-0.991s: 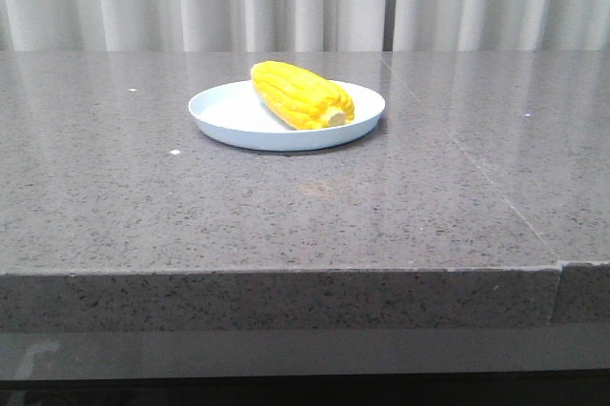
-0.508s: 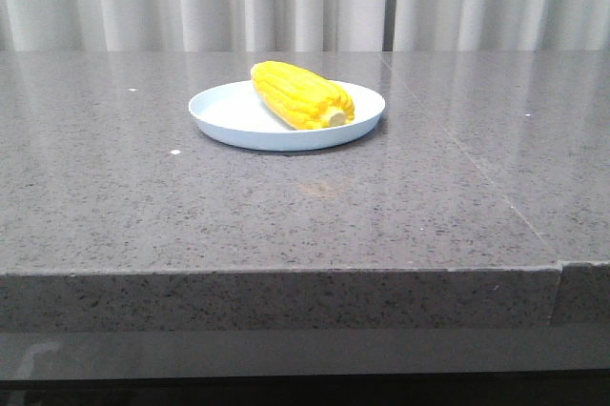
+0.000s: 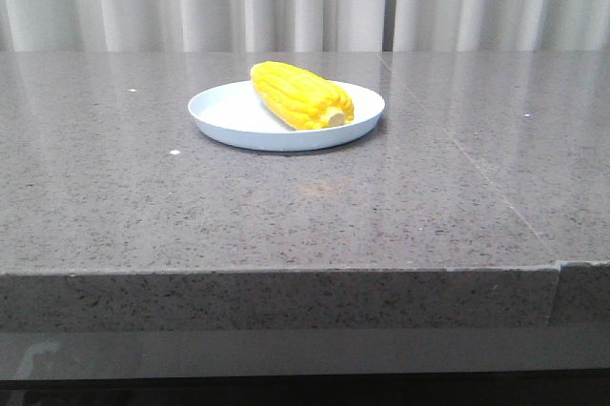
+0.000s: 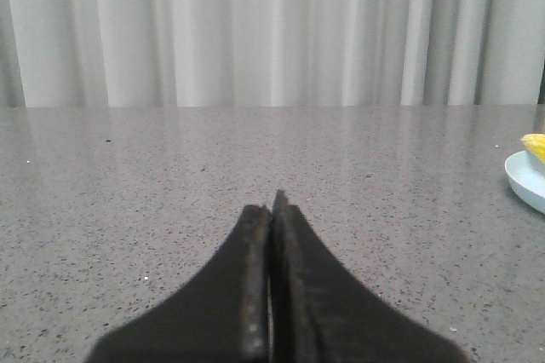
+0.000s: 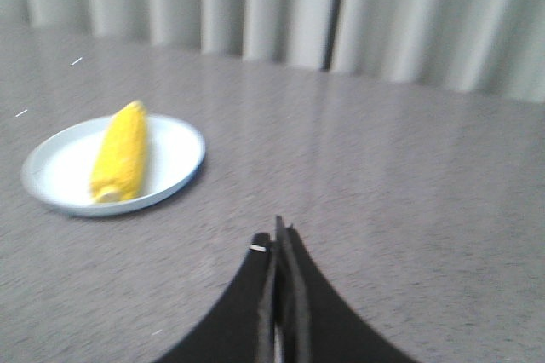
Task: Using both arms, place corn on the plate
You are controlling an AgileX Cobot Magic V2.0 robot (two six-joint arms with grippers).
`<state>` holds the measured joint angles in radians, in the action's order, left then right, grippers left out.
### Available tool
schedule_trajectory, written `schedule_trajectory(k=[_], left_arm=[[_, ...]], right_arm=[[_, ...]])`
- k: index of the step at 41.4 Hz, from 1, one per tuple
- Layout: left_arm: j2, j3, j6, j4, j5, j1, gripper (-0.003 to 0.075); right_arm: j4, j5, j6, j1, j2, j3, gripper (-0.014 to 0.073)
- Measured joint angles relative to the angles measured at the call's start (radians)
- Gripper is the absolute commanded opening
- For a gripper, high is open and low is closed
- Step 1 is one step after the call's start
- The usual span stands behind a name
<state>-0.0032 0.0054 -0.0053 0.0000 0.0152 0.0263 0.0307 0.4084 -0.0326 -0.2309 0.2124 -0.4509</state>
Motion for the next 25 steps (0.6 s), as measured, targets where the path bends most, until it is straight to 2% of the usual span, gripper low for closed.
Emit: schedule_trajectory(k=[6,12,16,25], left_arm=[[0.000,0.000,0.000,0.000,0.000,0.000,-0.0020],[0.000,0.000,0.000,0.000,0.000,0.000,-0.0020],[0.000,0.000,0.000,0.000,0.000,0.000,-0.0020],[0.000,0.000,0.000,0.000,0.000,0.000,-0.0020]], right_arm=[[0.002,-0.236,0.000,0.093,-0.111,0.219,-0.0068],[0.004,-0.391,0.000,0.145,-0.189,0.393,-0.0068],[0.004,-0.438,0.000,0.183,-0.219,0.467,-0.0068],[0.004,-0.450,0.000,0.210,-0.222,0.478,-0.0068]])
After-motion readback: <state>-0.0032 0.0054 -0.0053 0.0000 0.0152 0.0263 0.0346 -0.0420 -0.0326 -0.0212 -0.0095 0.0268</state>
